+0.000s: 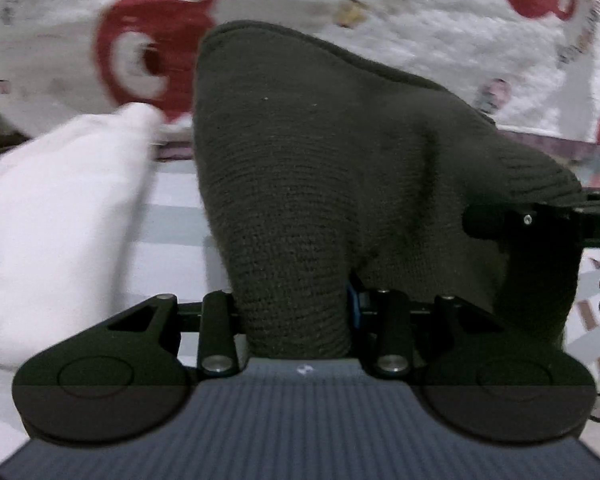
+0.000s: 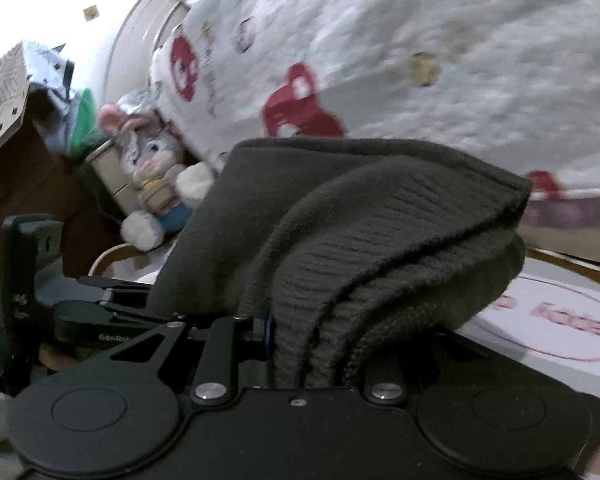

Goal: Fold clothes

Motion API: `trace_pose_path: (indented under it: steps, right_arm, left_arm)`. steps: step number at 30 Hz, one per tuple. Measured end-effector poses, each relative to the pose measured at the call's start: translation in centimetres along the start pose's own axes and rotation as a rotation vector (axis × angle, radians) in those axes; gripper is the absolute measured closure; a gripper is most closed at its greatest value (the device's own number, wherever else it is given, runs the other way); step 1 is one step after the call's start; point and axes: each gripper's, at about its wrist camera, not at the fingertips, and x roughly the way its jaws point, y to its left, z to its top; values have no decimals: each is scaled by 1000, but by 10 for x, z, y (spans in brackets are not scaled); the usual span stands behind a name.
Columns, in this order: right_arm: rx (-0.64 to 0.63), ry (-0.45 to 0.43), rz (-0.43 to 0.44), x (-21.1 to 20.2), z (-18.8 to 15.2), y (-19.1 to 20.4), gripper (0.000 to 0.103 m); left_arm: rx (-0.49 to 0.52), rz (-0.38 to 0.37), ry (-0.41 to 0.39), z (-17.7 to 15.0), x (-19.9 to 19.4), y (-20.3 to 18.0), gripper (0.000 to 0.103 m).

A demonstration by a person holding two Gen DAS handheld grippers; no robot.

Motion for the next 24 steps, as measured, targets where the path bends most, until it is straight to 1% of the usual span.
trace_pose_path:
  steps: [3, 7, 11, 14, 16, 19, 22, 24]
  right_arm:
    - [-33, 12, 52, 32, 13, 31, 74]
    - [-86, 17, 123, 74, 33, 75, 74]
    - [-123, 14, 177, 115, 52, 114, 74]
    - [-187, 4, 228, 143, 68, 141, 75]
    - [-216, 1, 259, 158, 76, 150, 75]
    - [-194, -12, 293, 187, 87, 150, 75]
    - [-157, -25, 302, 216, 93, 144, 75]
    - [-120, -33, 304, 236, 95, 138, 75]
  left_arm:
    - [-2, 51, -1, 5, -19, 38, 66]
    - [78, 156, 18, 22, -48, 87, 65]
    - [62, 225, 49, 44, -69, 140, 65]
    - [85, 290, 58, 59, -83, 169, 64]
    - [94, 313, 73, 72, -87, 185, 65]
    - [53, 320, 100, 89, -82, 212, 65]
    - [24, 338, 98, 96, -70, 236, 64]
    - [-26, 353, 75, 97, -55, 250, 63]
